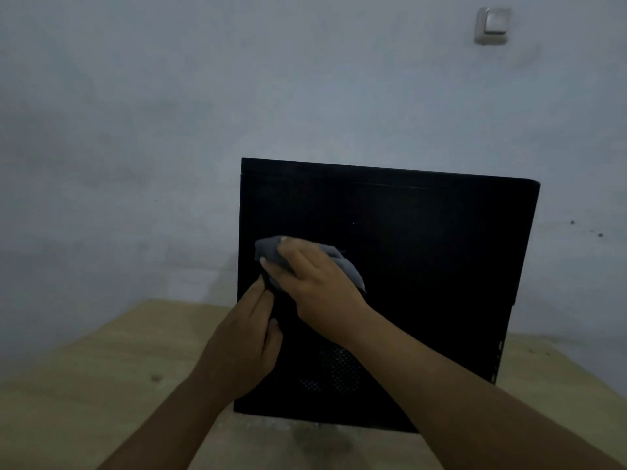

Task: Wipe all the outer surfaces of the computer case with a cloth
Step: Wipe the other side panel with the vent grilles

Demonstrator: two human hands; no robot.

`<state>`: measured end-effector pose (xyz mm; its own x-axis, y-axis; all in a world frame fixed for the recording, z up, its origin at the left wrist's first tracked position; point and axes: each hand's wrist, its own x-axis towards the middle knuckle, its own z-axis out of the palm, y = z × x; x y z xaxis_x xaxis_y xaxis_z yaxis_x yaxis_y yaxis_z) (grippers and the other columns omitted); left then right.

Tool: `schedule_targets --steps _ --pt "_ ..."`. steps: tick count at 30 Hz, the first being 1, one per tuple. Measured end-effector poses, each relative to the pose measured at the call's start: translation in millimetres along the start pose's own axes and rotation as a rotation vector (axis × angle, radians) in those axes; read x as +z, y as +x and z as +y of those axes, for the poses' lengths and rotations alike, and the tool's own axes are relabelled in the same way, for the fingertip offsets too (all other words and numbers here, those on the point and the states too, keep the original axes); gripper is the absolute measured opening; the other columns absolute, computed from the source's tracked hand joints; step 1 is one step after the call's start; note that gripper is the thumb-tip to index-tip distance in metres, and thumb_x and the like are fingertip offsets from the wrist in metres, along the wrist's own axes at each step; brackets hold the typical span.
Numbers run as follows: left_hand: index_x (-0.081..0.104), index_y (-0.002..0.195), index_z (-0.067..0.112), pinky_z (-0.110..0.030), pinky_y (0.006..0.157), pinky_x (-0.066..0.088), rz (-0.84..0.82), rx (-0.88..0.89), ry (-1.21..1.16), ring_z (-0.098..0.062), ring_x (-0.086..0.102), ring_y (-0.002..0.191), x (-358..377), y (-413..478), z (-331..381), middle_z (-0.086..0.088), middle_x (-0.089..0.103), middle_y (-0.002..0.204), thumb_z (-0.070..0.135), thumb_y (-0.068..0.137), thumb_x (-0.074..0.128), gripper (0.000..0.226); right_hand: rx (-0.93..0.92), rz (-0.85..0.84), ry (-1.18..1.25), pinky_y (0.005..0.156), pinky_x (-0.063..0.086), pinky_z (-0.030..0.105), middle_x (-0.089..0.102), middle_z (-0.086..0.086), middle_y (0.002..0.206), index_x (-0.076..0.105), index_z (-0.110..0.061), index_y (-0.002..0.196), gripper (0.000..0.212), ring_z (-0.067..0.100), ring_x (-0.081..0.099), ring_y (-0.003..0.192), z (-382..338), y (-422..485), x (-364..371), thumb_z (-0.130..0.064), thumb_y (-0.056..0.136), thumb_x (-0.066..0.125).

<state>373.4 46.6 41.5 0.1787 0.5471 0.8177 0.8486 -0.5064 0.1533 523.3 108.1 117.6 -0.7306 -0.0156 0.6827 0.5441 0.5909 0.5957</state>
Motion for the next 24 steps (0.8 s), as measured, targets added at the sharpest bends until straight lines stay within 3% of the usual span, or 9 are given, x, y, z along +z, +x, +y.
schedule_targets --steps 2,4,7,11,14,17,19,22,24 --pt "0.036 0.151 0.002 -0.026 0.118 0.032 -0.062 0.047 0.07 -0.022 0.037 0.145 0 -7 2 -0.012 0.039 0.155 0.022 0.101 0.039 0.054 -0.042 -0.05 0.0 0.107 0.031 0.039 0.055 0.019 0.129 0.061 -0.008 0.132 0.048 0.031 0.04 0.124 4 -21 -2 -0.016 0.091 0.037" --pt "0.046 0.145 0.003 -0.018 0.119 0.024 -0.1 0.085 0.13 -0.021 0.041 0.141 3 -15 4 -0.012 0.047 0.15 0.024 0.098 0.042 0.052 -0.116 -0.093 -0.038 0.112 0.028 0.037 0.05 0.017 0.133 0.058 -0.009 0.136 0.047 0.03 0.041 0.126 15 -42 -11 -0.017 0.095 0.036" --pt "0.042 0.15 0.01 -0.015 0.12 0.015 -0.11 0.087 0.071 -0.006 0.019 0.151 6 -16 11 -0.001 0.033 0.16 0.026 0.097 0.042 0.055 -0.058 -0.099 -0.07 0.113 0.034 0.038 0.046 0.018 0.138 0.053 -0.013 0.14 0.048 0.032 0.043 0.129 36 -64 -25 -0.017 0.096 0.035" --pt "0.039 0.153 0.013 -0.024 0.123 0.018 -0.064 0.076 0.041 -0.007 0.013 0.154 4 -3 18 0.004 0.022 0.165 0.029 0.098 0.04 0.057 0.282 0.047 -0.131 0.114 0.035 0.05 0.036 0.021 0.138 0.042 -0.006 0.145 0.055 0.042 0.042 0.13 66 -75 -35 -0.012 0.091 0.047" --pt "0.038 0.153 0.011 -0.031 0.124 0.021 -0.018 0.029 0.045 -0.008 0.01 0.154 3 7 24 0.003 0.02 0.166 0.028 0.097 0.043 0.058 0.649 0.173 -0.1 0.109 0.037 0.052 0.031 0.017 0.134 0.037 -0.002 0.148 0.075 0.041 0.037 0.125 73 -83 -42 0.003 0.078 0.064" --pt "0.034 0.155 0.011 -0.034 0.123 0.024 0.012 -0.05 0.028 -0.006 0.005 0.154 0 11 27 0.004 0.015 0.167 0.028 0.096 0.047 0.063 1.008 0.328 0.073 0.109 0.038 0.051 0.029 0.021 0.139 0.03 -0.004 0.152 0.075 0.036 0.032 0.127 61 -72 -47 0.006 0.084 0.059" --pt "0.03 0.157 0.013 -0.033 0.122 0.024 0.002 -0.081 0.015 -0.003 0.001 0.154 -2 12 26 0.006 0.01 0.168 0.03 0.096 0.046 0.066 1.126 0.346 0.15 0.115 0.029 0.044 0.026 0.024 0.147 0.026 -0.006 0.154 0.072 0.036 0.027 0.135 53 -52 -47 0.003 0.089 0.056" --pt "0.025 0.158 0.014 -0.028 0.121 0.024 -0.013 -0.094 -0.015 0.003 -0.002 0.152 -2 12 24 0.012 0.004 0.168 0.028 0.098 0.048 0.066 1.036 0.294 0.165 0.118 0.023 0.043 0.019 0.032 0.153 0.03 -0.003 0.152 0.068 0.043 0.021 0.142 37 -27 -39 0.002 0.087 0.048" --pt "0.024 0.158 0.014 -0.025 0.12 0.022 -0.001 -0.095 -0.026 0.006 -0.002 0.151 0 11 24 0.012 0.003 0.168 0.022 0.1 0.052 0.065 0.847 0.219 0.119 0.118 0.027 0.047 0.023 0.035 0.151 0.034 -0.002 0.15 0.064 0.046 0.025 0.141 23 -22 -27 -0.002 0.087 0.039"
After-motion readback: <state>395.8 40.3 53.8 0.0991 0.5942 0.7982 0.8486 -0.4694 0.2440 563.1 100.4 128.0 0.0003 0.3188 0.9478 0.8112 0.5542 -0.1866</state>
